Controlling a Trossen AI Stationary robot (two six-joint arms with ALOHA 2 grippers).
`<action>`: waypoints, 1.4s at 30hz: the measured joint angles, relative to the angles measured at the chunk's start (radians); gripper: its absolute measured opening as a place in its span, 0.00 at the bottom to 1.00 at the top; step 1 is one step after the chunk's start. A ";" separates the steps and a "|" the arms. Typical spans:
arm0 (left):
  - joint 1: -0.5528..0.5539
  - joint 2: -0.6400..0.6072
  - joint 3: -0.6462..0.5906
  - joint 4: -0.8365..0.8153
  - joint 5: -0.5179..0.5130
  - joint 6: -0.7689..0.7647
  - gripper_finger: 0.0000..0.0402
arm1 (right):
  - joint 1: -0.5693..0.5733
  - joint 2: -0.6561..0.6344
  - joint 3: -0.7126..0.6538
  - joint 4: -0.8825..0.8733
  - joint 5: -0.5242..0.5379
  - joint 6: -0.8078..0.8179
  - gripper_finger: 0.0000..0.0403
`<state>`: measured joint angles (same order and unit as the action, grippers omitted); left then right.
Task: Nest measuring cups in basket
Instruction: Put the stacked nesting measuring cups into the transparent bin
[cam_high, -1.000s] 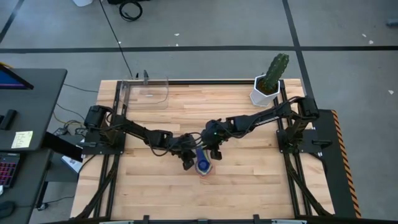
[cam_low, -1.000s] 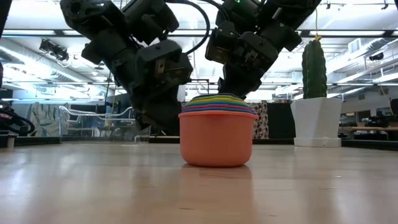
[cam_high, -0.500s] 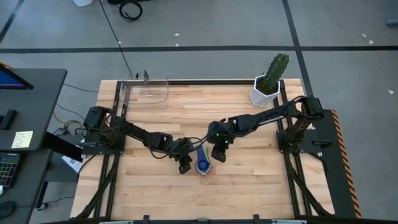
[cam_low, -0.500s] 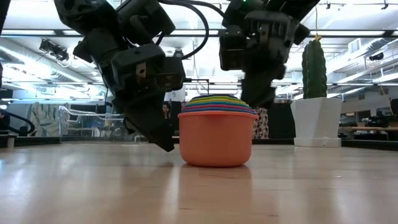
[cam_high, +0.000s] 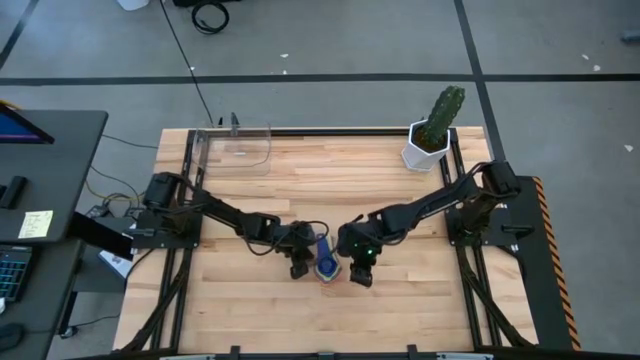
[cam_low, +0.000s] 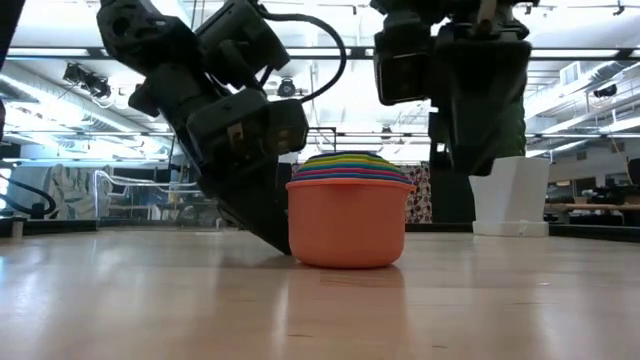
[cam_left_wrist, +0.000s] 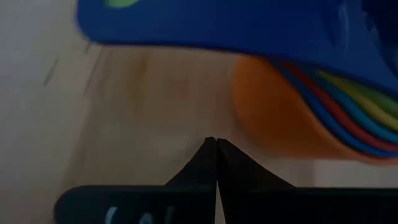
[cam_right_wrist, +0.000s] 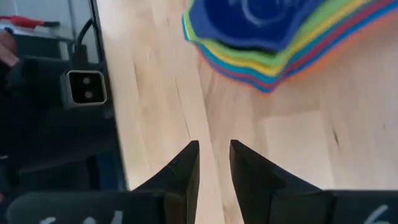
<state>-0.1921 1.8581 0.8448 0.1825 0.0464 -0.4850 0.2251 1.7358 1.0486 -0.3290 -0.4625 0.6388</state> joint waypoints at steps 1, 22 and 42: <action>0.000 0.004 0.001 0.007 0.004 0.001 0.02 | 0.009 0.009 0.000 0.018 0.025 0.000 0.23; -0.005 0.008 0.000 0.029 0.062 0.080 0.02 | 0.028 0.178 -0.001 0.360 0.017 0.061 0.20; -0.098 0.009 -0.002 0.053 -0.001 -0.036 0.02 | -0.024 0.177 -0.002 0.232 0.094 -0.098 0.01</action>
<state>-0.2902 1.8671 0.8425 0.2357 0.0450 -0.5207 0.2014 1.9129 1.0462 -0.0967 -0.3686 0.5410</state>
